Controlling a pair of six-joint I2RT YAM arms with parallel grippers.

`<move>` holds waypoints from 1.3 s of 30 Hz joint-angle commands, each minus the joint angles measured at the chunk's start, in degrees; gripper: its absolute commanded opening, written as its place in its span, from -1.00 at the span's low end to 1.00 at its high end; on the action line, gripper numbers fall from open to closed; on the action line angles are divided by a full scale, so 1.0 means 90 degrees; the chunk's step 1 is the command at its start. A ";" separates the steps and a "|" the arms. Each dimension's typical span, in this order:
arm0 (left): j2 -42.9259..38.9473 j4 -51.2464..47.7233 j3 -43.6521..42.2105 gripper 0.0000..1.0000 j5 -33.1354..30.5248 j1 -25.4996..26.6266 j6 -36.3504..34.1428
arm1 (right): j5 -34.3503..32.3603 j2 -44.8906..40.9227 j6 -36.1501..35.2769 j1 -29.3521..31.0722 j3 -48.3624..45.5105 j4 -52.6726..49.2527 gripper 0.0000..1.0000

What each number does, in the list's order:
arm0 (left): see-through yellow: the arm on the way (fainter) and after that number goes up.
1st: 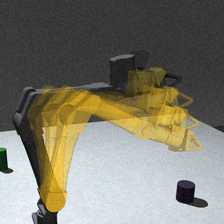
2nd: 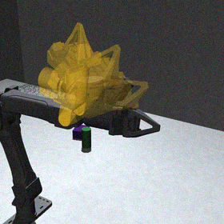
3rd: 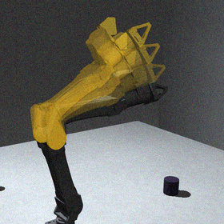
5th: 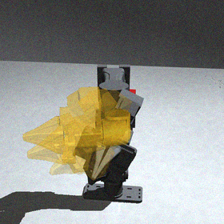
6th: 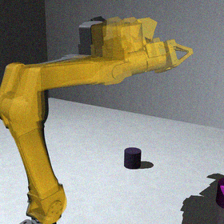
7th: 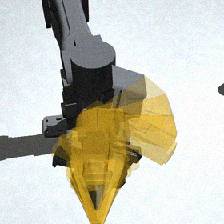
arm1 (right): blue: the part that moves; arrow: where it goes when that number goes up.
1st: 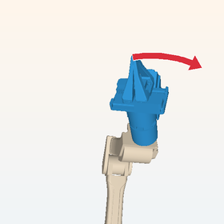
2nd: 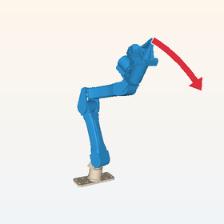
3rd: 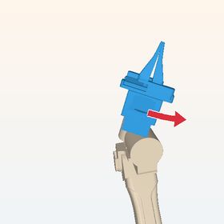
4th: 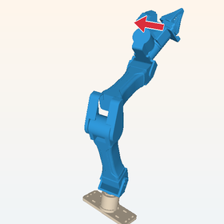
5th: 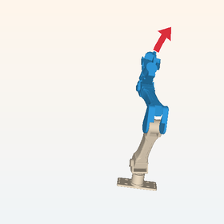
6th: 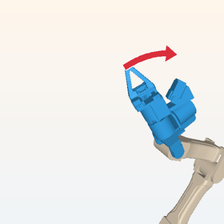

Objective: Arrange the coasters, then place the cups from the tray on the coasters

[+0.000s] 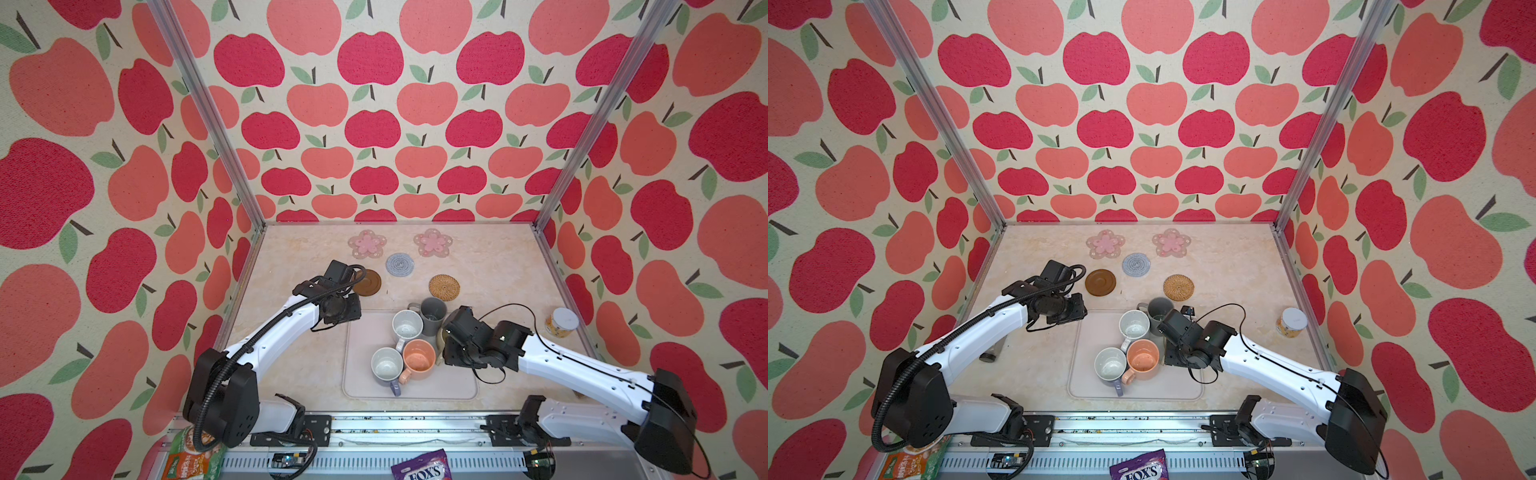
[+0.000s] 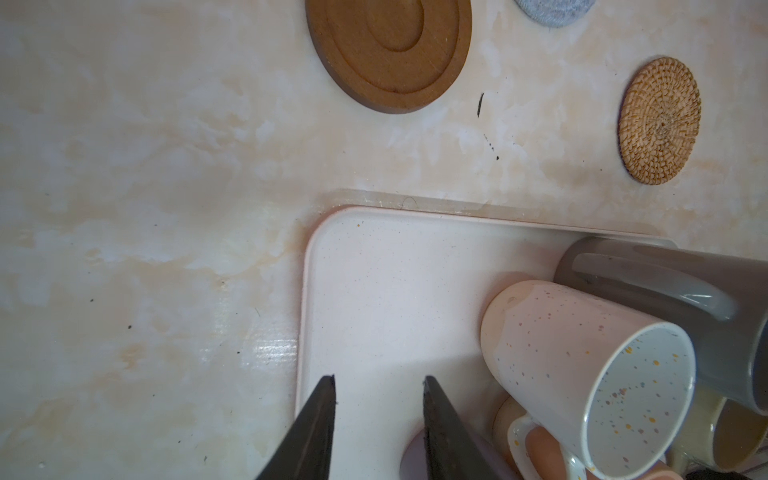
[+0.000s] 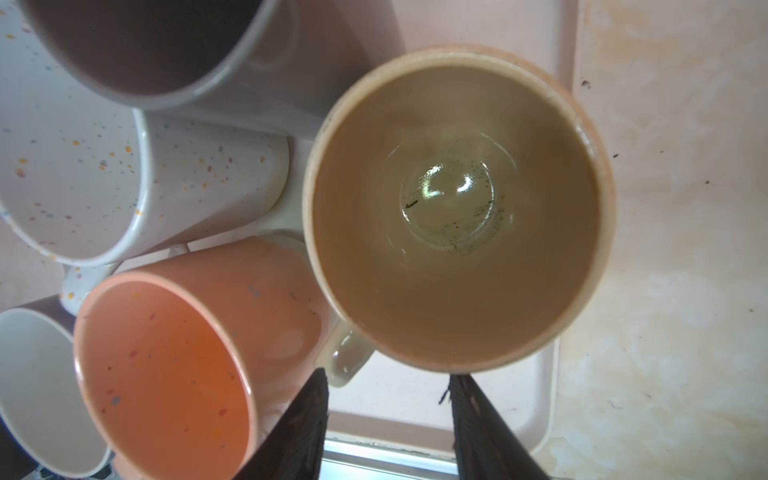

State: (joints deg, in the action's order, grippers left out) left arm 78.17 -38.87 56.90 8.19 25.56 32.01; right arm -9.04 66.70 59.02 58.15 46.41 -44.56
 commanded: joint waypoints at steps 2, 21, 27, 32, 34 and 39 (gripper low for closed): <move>-0.0226 0.0007 -0.0167 -0.24 0.0054 -0.0076 -0.0022 | -0.0091 0.0182 0.0112 0.0033 0.0236 0.0101 0.00; -0.0457 -0.0004 -0.0394 -0.24 0.0260 -0.0262 -0.0061 | -0.0297 0.0604 0.0431 0.0053 0.0370 0.0051 0.08; -0.0629 -0.0100 -0.0463 -0.24 0.0319 -0.0364 -0.0153 | -0.0266 0.0693 0.0666 0.0052 0.0303 -0.0010 0.08; -0.0649 -0.0124 -0.0435 -0.23 0.0390 -0.0455 -0.0222 | -0.0324 0.0649 0.0817 0.0050 0.0222 -0.0201 0.08; -0.0644 -0.0114 -0.0434 -0.24 0.0415 -0.0476 -0.0227 | -0.0343 0.0581 0.0873 0.0053 0.0159 -0.0245 0.08; -0.0662 -0.0087 -0.0447 -0.23 0.0490 -0.0487 -0.0217 | -0.0443 0.0275 0.0987 0.0050 0.0023 -0.0507 0.08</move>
State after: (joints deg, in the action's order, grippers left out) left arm 73.38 -38.46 53.45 11.51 21.50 31.35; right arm -10.52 71.20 66.08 58.54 47.86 -45.45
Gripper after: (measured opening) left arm 0.382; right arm 0.539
